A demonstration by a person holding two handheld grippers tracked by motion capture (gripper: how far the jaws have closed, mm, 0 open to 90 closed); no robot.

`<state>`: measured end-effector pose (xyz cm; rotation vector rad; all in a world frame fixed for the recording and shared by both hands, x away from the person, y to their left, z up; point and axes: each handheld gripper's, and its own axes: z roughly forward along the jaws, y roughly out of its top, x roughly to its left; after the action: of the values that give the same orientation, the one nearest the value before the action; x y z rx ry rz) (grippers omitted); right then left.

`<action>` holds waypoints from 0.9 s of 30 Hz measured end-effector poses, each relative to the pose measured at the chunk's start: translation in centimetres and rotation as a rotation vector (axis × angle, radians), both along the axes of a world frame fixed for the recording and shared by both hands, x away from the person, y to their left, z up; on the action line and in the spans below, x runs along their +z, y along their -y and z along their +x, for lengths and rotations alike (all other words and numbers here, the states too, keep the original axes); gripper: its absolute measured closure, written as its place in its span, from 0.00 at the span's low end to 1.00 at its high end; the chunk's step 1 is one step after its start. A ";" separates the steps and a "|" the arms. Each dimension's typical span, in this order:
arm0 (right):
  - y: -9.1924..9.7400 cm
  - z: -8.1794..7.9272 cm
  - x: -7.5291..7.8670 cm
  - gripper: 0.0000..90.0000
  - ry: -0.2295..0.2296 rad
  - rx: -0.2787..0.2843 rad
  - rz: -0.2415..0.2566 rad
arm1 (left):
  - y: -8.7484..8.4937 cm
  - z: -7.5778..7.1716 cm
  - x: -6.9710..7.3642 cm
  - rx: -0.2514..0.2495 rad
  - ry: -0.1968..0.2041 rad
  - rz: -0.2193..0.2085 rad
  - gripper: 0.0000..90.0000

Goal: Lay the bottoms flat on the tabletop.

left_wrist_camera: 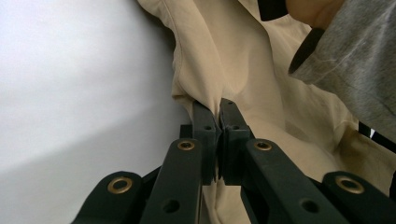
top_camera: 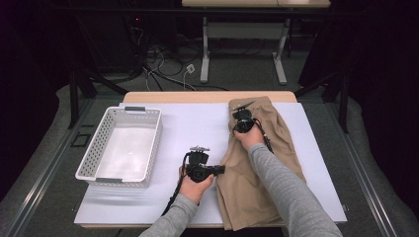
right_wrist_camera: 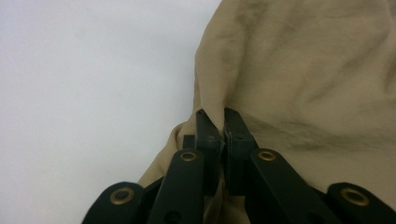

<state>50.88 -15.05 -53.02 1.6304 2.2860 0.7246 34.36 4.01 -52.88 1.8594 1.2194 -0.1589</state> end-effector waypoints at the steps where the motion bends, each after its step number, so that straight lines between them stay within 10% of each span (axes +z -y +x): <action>1: -0.2 0.1 0.1 0.97 0.000 -0.002 0.004 | -0.3 0.1 0.0 0.005 -0.001 -0.003 0.97; 27: -7.9 1.7 1.9 0.97 0.037 0.026 0.124 | -8.1 0.3 2.2 0.160 0.045 0.038 0.97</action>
<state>52.60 -7.12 -51.15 1.6278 2.2816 0.9117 34.65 12.10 -50.70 1.7797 1.3414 -0.0055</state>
